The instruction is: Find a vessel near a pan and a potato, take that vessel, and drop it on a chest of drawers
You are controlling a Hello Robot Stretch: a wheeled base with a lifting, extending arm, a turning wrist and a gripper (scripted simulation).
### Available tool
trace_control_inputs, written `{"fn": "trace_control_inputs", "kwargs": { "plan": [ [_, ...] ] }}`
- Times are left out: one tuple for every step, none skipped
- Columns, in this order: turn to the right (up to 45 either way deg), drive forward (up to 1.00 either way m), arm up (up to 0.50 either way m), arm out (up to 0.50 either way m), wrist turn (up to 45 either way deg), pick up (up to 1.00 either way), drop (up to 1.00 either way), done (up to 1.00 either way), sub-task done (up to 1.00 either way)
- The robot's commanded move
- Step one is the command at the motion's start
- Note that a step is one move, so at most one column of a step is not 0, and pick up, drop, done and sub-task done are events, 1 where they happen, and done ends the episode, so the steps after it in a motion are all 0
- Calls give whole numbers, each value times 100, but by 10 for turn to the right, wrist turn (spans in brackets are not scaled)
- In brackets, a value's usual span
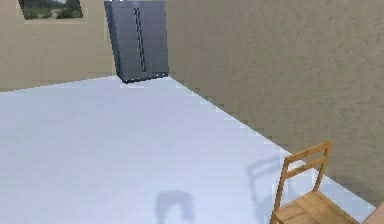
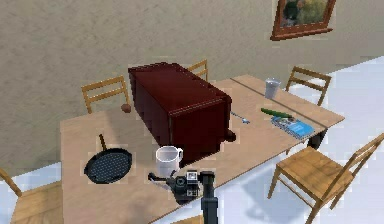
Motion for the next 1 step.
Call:
{"fn": "trace_control_inputs", "kwargs": {
  "plan": [
    [0,0,36,0,0,0,0,0,0]
  ]
}}
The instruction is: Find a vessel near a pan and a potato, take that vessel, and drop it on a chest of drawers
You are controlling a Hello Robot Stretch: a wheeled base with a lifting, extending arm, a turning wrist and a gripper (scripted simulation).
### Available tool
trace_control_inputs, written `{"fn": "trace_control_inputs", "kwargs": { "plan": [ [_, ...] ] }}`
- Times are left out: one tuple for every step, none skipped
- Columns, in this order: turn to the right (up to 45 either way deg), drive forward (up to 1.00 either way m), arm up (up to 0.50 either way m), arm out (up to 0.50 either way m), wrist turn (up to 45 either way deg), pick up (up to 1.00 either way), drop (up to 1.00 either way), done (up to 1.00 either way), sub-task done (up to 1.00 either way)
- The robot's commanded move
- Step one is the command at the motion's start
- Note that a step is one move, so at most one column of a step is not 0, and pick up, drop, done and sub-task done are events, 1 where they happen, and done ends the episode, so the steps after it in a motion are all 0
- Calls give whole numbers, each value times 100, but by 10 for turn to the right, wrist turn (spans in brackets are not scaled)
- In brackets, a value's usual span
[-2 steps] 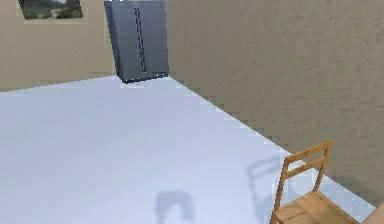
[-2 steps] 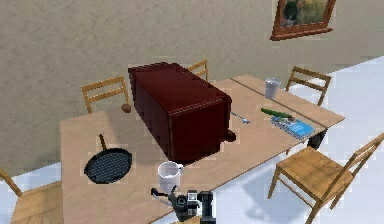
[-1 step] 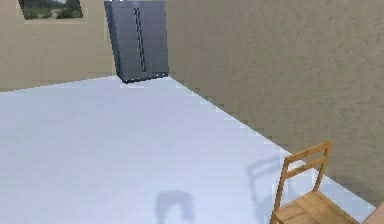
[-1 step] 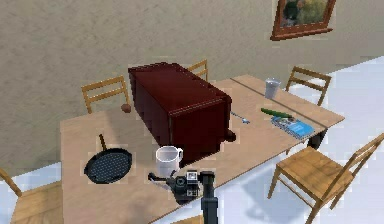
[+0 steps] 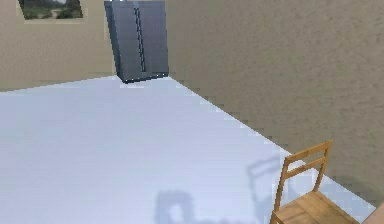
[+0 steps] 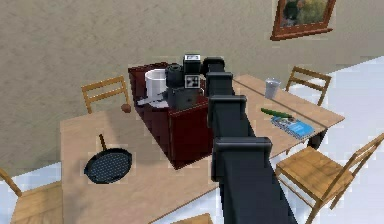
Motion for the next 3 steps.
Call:
{"fn": "trace_control_inputs", "kwargs": {
  "plan": [
    [0,0,0,0,-450,0,0,0,0],
    [0,0,0,0,-450,0,0,0,0],
    [0,0,0,0,-120,0,0,0,0]
  ]
}}
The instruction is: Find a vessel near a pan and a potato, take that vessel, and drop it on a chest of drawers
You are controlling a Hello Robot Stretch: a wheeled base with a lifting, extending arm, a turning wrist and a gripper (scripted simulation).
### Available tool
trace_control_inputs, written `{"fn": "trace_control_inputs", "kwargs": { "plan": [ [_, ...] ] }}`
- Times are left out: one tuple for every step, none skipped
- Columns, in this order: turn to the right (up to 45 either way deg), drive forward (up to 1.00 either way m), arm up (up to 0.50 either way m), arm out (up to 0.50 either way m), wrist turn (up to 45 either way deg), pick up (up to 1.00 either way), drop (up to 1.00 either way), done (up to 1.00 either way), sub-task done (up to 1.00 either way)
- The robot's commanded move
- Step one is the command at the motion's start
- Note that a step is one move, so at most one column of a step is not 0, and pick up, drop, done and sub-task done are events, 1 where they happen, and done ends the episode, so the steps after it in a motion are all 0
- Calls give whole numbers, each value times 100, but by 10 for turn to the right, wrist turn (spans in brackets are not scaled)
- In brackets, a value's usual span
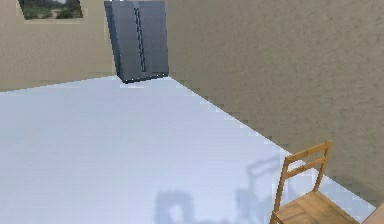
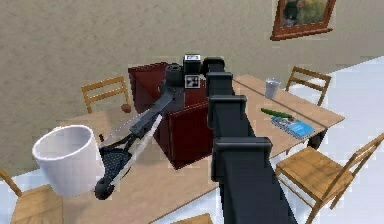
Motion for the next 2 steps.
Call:
{"fn": "trace_control_inputs", "kwargs": {
  "plan": [
    [0,0,0,-30,0,0,0,0,0],
    [-450,0,0,0,0,0,0,0,0]
  ]
}}
